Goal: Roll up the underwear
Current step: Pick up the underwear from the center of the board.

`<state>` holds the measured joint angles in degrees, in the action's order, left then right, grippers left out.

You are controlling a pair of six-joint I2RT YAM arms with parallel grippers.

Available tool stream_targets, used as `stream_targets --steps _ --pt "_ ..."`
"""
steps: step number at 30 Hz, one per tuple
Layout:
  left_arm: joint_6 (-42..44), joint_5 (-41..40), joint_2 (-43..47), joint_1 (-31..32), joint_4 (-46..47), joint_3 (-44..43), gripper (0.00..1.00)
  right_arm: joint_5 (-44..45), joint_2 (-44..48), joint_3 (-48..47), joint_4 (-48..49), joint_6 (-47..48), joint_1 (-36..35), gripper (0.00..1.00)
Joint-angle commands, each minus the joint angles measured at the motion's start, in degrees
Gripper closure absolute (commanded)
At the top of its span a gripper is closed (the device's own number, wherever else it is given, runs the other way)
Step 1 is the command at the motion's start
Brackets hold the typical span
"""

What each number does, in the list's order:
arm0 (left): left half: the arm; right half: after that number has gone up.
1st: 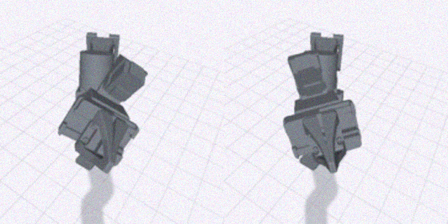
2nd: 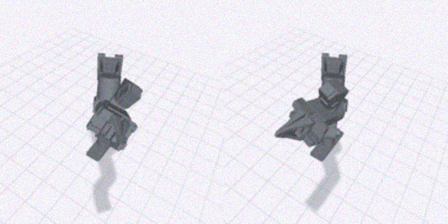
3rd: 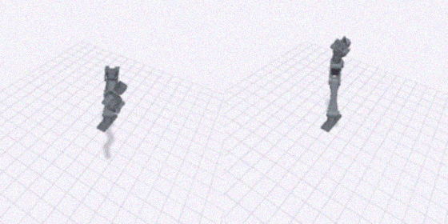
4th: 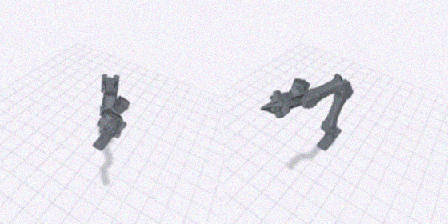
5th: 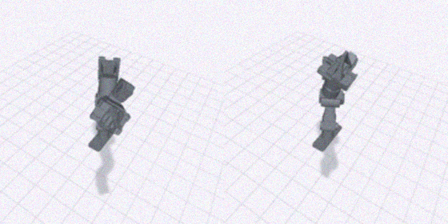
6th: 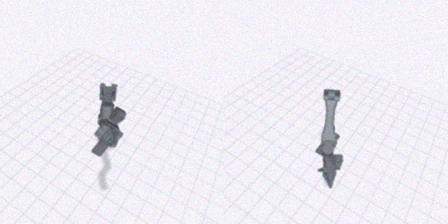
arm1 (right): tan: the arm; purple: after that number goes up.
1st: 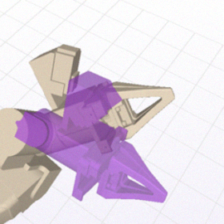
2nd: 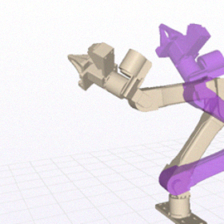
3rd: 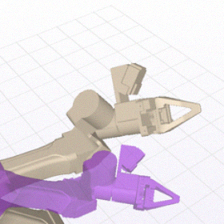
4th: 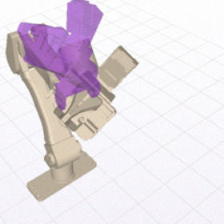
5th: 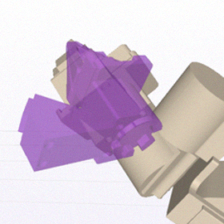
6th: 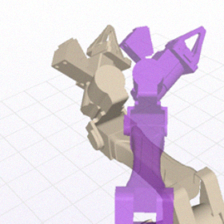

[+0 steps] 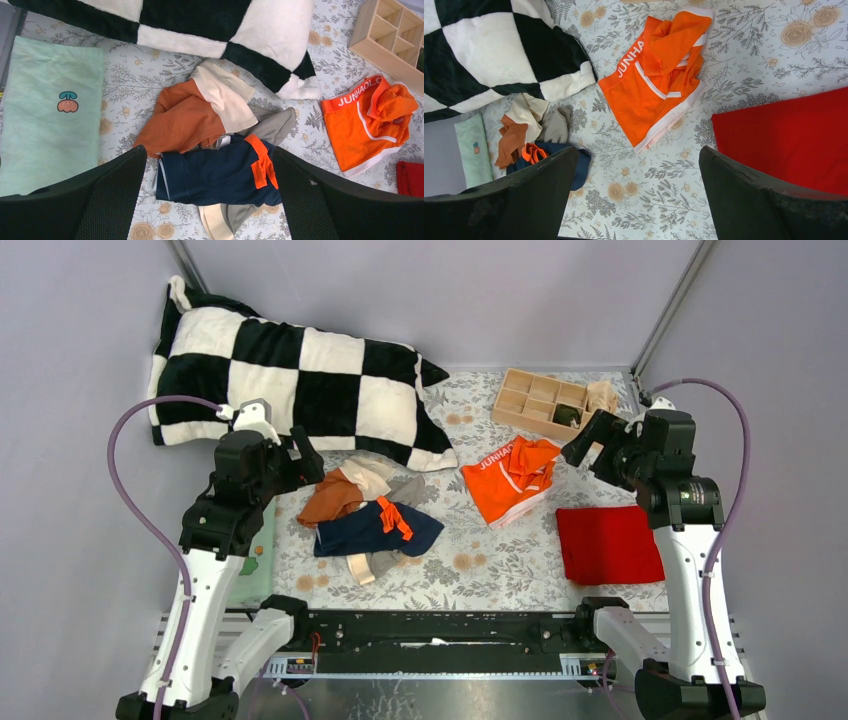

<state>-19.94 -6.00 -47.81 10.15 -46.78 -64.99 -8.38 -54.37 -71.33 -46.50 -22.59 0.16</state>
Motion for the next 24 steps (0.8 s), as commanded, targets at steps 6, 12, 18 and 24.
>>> stream_targets --steps 6,12,18,24 --pt "1.5 -1.5 0.7 0.3 3.3 1.3 0.01 -6.7 0.2 1.2 1.0 -0.5 0.2 0.00" --pt "1.9 -1.2 1.8 0.3 4.7 3.9 0.01 -12.6 0.2 3.0 3.1 -1.5 0.2 0.00" --pt "2.1 -2.3 3.6 0.3 7.4 7.3 0.01 -11.8 -0.8 3.3 2.4 -0.4 0.2 0.00" --pt "2.1 -1.0 5.3 0.3 8.8 9.9 0.01 -3.4 -2.0 4.5 3.1 -2.7 -7.5 0.01"
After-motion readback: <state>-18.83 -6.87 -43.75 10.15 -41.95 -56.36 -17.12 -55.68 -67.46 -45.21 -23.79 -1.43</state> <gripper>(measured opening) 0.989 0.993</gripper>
